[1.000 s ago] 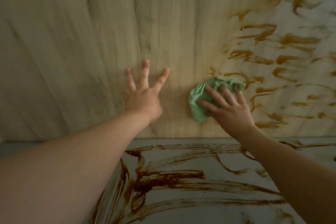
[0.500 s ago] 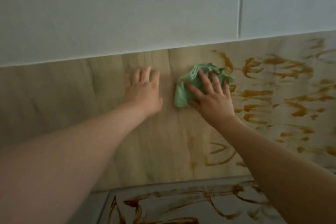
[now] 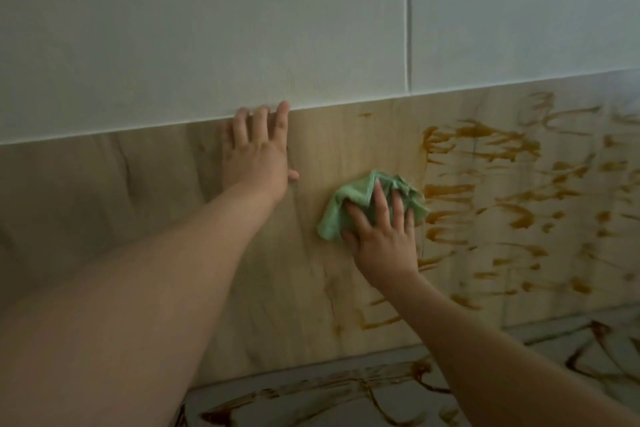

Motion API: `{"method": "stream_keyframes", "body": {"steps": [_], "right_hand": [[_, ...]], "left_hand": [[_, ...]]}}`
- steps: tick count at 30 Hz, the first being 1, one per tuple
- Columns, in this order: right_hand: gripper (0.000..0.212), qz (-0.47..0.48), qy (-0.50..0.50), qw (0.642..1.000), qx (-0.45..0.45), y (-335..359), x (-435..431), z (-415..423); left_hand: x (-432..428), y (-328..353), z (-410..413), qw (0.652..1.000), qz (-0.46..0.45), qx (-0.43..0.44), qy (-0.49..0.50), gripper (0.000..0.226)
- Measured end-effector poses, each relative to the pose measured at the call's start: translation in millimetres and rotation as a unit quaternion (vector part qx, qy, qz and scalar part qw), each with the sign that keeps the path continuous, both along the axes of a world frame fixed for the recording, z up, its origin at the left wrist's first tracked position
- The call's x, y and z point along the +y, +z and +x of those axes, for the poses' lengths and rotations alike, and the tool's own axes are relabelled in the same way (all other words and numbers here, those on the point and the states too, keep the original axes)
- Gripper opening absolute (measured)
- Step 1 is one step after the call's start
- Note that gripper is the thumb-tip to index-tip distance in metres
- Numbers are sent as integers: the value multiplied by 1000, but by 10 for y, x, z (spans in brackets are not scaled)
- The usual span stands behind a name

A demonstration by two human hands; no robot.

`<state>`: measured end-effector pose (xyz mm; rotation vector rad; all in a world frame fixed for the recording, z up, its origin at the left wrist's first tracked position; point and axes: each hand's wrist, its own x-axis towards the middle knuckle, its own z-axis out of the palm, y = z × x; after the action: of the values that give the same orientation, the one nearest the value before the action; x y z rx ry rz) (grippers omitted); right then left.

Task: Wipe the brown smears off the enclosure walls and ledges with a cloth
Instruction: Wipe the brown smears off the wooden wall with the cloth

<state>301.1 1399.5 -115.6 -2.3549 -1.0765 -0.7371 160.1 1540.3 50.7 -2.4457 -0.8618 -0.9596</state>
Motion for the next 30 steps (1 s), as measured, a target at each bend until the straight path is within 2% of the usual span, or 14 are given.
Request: {"method": "stream_keyframes", "body": {"steps": [3,5,8,10,13,16,18,21,24,25,27,28,29,30], "right_hand": [[64,102,-9,995,2,753,84,82],[67,151,-34,988,15,899,66,148],[66,166,-65,977,112,227,153,20],[64,124,-68,974,177,-517,241,-234],[49,39,-39,981,186,-1416,365,-649],[61,60,-25,975,213,-1532,430,-729],[62,151,-41,946,284,-1296,439,-702],[66,364,-77,827,423,-881,469,-619],[68,469,-127,674,557,-810,648,-736],[68,479,-136,605,622,-853,744,-841],[65,504,-121,420,745,-952,935,-1020],[57,503,-96,347,786,-989,979,-1103],[44,488,-69,327,807,-1010,975,-1134],[34,474,-55,344,809,-986,943,-1125]], "left_hand": [[-3,4,13,1000,-8,0,-2,113],[5,2,7,1000,-5,0,0,113],[28,-34,14,1000,8,-13,-4,113],[35,-51,21,1000,12,-17,-9,114],[43,-47,1,1000,13,-14,-10,113],[42,-51,12,1000,15,-18,-10,112],[38,-56,15,1000,13,-15,-11,112],[32,-54,10,1000,12,-19,-6,112],[14,-45,16,1000,7,-20,-3,112],[10,-47,6,1000,6,-17,0,111],[6,-45,8,1000,7,-13,0,111],[14,-46,4,1000,11,-10,-1,111],[16,-49,1,1000,13,-11,-2,111],[23,-51,0,1000,15,-13,-4,111]]}}
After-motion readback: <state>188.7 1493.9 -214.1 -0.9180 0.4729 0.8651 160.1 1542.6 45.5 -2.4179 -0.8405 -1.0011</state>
